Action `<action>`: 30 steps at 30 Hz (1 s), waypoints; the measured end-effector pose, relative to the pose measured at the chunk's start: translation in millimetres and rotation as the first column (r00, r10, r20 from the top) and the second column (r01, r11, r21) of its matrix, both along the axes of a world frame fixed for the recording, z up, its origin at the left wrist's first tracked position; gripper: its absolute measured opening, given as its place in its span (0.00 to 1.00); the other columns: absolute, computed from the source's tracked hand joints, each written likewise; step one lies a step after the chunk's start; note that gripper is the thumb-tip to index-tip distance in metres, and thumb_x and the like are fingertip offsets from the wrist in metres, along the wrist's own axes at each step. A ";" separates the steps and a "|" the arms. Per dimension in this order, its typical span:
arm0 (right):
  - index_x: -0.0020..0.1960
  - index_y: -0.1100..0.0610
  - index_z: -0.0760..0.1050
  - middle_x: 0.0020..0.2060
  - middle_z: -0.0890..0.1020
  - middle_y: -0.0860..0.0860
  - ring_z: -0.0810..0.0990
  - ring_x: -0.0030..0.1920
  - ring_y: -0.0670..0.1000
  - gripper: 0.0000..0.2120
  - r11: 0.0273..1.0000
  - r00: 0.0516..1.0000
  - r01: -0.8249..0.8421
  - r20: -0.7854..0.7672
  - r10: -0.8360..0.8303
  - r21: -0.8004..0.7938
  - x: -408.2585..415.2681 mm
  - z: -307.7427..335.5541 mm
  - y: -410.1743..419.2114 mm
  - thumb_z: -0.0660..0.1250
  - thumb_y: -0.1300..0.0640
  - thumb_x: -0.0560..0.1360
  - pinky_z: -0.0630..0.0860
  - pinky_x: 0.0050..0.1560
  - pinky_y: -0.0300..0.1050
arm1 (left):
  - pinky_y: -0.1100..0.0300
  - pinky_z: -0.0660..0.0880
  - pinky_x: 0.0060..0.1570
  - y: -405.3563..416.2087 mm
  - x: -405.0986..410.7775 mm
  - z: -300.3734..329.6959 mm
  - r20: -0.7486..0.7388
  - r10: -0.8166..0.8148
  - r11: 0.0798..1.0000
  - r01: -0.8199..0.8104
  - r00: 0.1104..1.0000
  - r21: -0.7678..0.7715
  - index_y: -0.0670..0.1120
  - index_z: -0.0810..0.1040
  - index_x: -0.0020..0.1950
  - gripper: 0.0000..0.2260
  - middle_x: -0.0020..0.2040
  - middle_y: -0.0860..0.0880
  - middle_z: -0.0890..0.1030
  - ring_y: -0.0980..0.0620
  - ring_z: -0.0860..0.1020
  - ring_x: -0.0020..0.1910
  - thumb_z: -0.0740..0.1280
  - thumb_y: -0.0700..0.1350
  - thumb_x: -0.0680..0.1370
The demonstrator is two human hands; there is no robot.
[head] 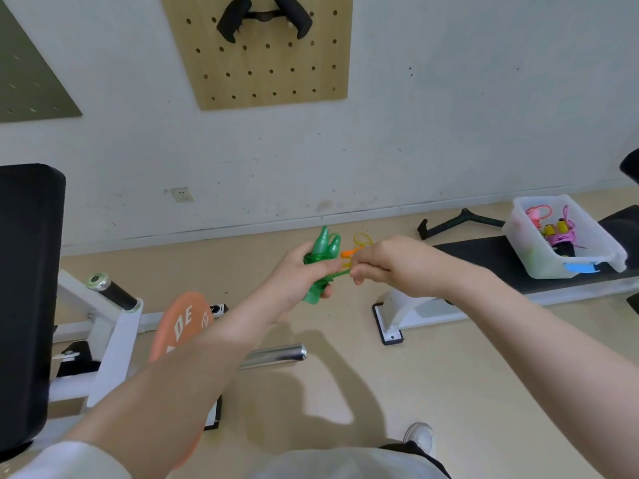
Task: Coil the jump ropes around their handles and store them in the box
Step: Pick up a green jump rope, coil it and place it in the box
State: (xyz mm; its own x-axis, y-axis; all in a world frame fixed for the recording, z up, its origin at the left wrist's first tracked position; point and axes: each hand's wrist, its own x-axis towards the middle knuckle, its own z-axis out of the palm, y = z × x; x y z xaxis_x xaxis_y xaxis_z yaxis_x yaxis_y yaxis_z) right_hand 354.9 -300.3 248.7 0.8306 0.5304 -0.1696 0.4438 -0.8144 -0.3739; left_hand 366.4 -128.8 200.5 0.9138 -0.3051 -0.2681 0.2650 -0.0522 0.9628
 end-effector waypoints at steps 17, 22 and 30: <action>0.43 0.63 0.79 0.25 0.77 0.48 0.73 0.25 0.42 0.03 0.613 0.804 0.550 -0.557 -0.206 0.567 3.4 -11.6 -14.0 0.67 0.64 0.74 0.69 0.25 0.32 | 0.54 0.74 0.46 3.0 -15.5 7.4 0.478 -0.491 0.762 0.093 0.729 0.641 0.53 0.68 0.52 0.18 0.46 0.54 0.79 0.49 0.77 0.43 0.71 0.52 0.67; 0.41 0.60 0.82 0.38 0.83 0.59 0.77 0.34 0.47 0.02 0.714 0.870 0.477 -0.393 -0.298 0.513 -3.6 -6.1 -5.2 0.71 0.63 0.71 0.75 0.36 0.34 | 0.53 0.74 0.42 -5.9 -15.4 -3.1 0.554 -0.581 0.558 -0.203 0.597 0.805 0.48 0.60 0.63 0.22 0.50 0.49 0.81 0.41 0.79 0.45 0.65 0.49 0.73; 0.44 0.60 0.83 0.40 0.84 0.58 0.81 0.40 0.54 0.04 0.799 0.867 0.474 -0.357 -0.349 0.371 -2.8 -3.6 -5.3 0.69 0.61 0.73 0.77 0.48 0.43 | 0.60 0.70 0.31 -3.5 -7.8 -14.4 0.691 -0.642 0.509 -0.489 0.333 0.708 0.44 0.65 0.55 0.32 0.31 0.49 0.80 0.45 0.76 0.26 0.77 0.44 0.57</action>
State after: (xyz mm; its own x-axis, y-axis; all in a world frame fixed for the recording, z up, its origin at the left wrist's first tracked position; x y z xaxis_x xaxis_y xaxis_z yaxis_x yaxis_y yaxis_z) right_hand 352.1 -305.6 245.1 0.9449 0.2173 -0.2449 -0.0593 -0.6219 -0.7809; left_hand 358.6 -132.3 186.1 0.6692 -0.5883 0.4538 -0.6630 -0.7486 0.0072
